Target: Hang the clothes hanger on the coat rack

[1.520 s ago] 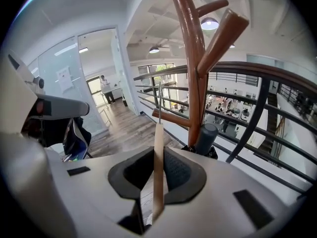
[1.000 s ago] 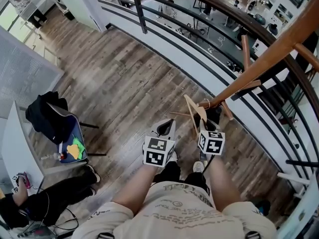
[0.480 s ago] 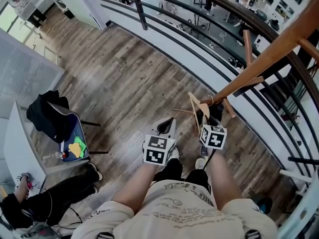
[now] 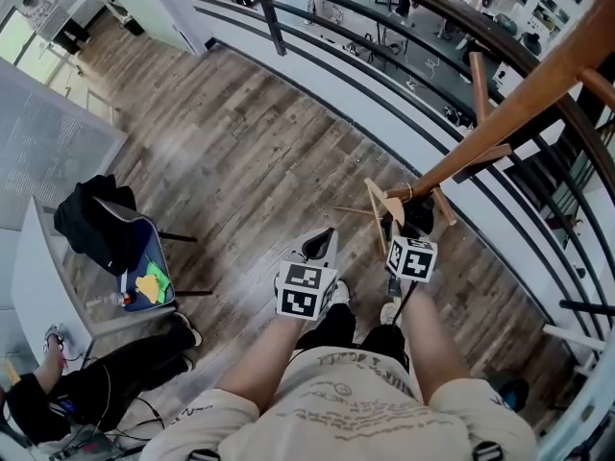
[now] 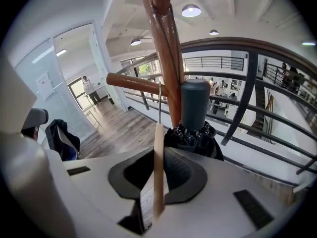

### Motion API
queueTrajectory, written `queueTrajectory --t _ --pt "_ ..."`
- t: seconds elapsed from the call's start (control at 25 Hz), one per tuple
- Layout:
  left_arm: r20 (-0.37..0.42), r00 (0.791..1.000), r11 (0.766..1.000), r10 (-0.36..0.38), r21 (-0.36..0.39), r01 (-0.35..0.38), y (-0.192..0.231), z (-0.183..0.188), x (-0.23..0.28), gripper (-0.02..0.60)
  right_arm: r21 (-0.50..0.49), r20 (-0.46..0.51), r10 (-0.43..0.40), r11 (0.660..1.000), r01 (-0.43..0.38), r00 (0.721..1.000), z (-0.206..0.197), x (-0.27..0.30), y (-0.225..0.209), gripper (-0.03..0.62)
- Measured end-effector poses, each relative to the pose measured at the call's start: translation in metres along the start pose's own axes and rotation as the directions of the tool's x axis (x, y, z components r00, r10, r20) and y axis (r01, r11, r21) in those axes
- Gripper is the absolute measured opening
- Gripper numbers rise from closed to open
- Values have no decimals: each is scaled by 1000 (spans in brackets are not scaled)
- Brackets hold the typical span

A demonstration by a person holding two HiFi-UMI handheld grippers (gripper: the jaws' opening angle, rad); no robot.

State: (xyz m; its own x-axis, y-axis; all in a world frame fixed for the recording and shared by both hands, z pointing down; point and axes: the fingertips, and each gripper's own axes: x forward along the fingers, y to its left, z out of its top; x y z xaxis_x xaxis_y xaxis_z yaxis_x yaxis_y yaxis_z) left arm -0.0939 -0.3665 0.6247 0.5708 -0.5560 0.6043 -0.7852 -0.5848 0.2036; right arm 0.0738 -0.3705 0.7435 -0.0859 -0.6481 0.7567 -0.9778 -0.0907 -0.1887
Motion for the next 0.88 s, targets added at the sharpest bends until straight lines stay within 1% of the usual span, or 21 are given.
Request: queueTrajectory --t 0.16,0.56,0.68,0.88 --pt "-8 1000 1000 2 -2 -2 -1 -3 2 5 4 -2 -10 1000 11 1000 -2 2 -6 51" --pt "-10 1000 1000 3 1 -3 -7 -3 5 5 -29 -4 -76 997 76 997 -4 9 -15 53" --pt "-3 1000 1000 5 5 -5 -6 0 1 5 -40 -6 -107 994 107 994 -5 8 -17 60" --pt "13 1000 1000 10 9 -10 -6 6 -4 5 -32 -5 -114 993 114 993 -6 4 -16 69"
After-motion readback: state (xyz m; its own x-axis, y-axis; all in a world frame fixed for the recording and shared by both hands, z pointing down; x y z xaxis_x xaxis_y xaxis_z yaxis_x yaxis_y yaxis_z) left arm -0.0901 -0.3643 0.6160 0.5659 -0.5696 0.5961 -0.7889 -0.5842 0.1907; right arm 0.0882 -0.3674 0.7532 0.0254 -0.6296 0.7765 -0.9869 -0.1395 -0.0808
